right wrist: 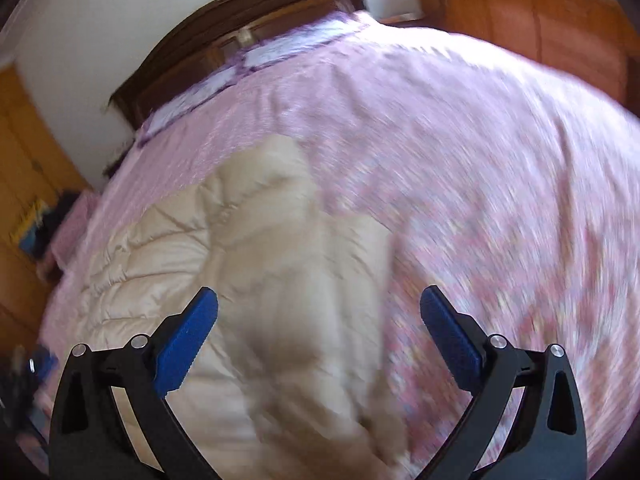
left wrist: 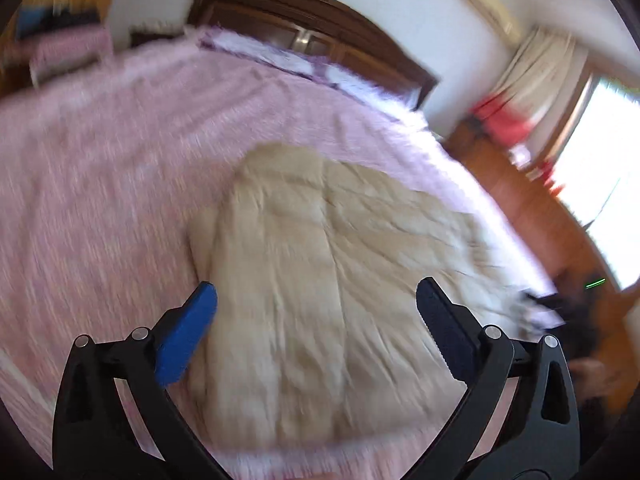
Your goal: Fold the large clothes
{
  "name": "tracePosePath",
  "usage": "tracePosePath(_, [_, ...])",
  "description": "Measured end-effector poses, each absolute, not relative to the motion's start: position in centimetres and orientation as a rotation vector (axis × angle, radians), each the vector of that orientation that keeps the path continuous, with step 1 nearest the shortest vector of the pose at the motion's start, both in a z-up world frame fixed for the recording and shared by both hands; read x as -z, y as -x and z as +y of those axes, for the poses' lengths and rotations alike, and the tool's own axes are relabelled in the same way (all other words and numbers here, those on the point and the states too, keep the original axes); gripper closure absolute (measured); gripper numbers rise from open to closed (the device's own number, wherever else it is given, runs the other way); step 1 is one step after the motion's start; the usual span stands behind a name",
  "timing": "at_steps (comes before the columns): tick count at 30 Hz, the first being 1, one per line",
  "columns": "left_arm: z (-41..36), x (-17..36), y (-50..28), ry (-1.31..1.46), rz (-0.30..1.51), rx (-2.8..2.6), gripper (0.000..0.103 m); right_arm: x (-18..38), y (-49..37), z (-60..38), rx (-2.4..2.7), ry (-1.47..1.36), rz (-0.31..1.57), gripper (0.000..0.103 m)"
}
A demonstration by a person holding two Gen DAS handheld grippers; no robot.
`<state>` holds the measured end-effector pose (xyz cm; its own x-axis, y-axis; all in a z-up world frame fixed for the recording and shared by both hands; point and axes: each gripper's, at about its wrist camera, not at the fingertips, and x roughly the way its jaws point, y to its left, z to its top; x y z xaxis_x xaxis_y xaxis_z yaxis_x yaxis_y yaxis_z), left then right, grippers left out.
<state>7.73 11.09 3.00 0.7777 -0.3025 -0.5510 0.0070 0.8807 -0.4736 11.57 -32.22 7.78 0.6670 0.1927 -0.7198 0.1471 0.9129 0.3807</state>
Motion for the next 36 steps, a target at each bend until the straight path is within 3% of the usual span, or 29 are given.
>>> tracePosePath(5, [15.6, 1.9, -5.1, 0.82, 0.767, 0.218, 0.004, -5.1, -10.6, -35.3, -0.098, -0.642, 0.908, 0.006])
tracePosePath(7, [16.6, 3.5, -4.2, 0.975, 0.72, 0.27, 0.005, -4.6, -10.8, -35.9, -0.174, -0.795, 0.908, 0.005])
tracePosePath(13, [15.6, 4.1, -5.3, 0.997, 0.737, 0.334, 0.021, -3.9, -10.2, -36.0, -0.274, -0.935, 0.86, 0.005])
tracePosePath(15, [15.6, 4.5, -5.8, 1.029, 0.747, 0.324, 0.033, -4.2, -10.0, -35.0, -0.33, -0.926, 0.862, 0.005])
tracePosePath(17, [15.7, 5.1, -6.2, 1.047, 0.777, 0.315, 0.068, -4.5, -9.4, -34.3, -0.374, -0.925, 0.841, 0.01])
tracePosePath(18, [15.6, 5.3, -6.3, 1.059, 0.79, 0.313, 0.069, -4.6, -9.2, -33.9, -0.376, -0.911, 0.837, 0.015])
tracePosePath(20, [15.6, 5.7, -6.2, 1.092, 0.781, 0.331, 0.08, -4.3, -9.1, -33.4, -0.358, -0.885, 0.845, 0.042])
tracePosePath(21, [15.5, 5.5, -5.9, 1.093, 0.769, 0.34, 0.081, -4.0, -9.5, -33.4, -0.328, -0.877, 0.855, 0.064])
tracePosePath(22, [15.4, 5.2, -5.8, 1.08, 0.76, 0.341, 0.084, -3.6, -9.5, -33.7, -0.335, -0.901, 0.857, 0.068])
tracePosePath(27, [14.8, 2.1, -4.3, 0.982, 0.731, 0.329, 0.088, -5.5, -8.6, -34.6, -0.383, -0.955, 0.82, 0.079])
tracePosePath(36, [16.1, -0.3, 1.8, 0.942, 0.8, 0.334, 0.089, -6.3, -0.7, -34.5, -0.379, -0.984, 0.855, 0.079])
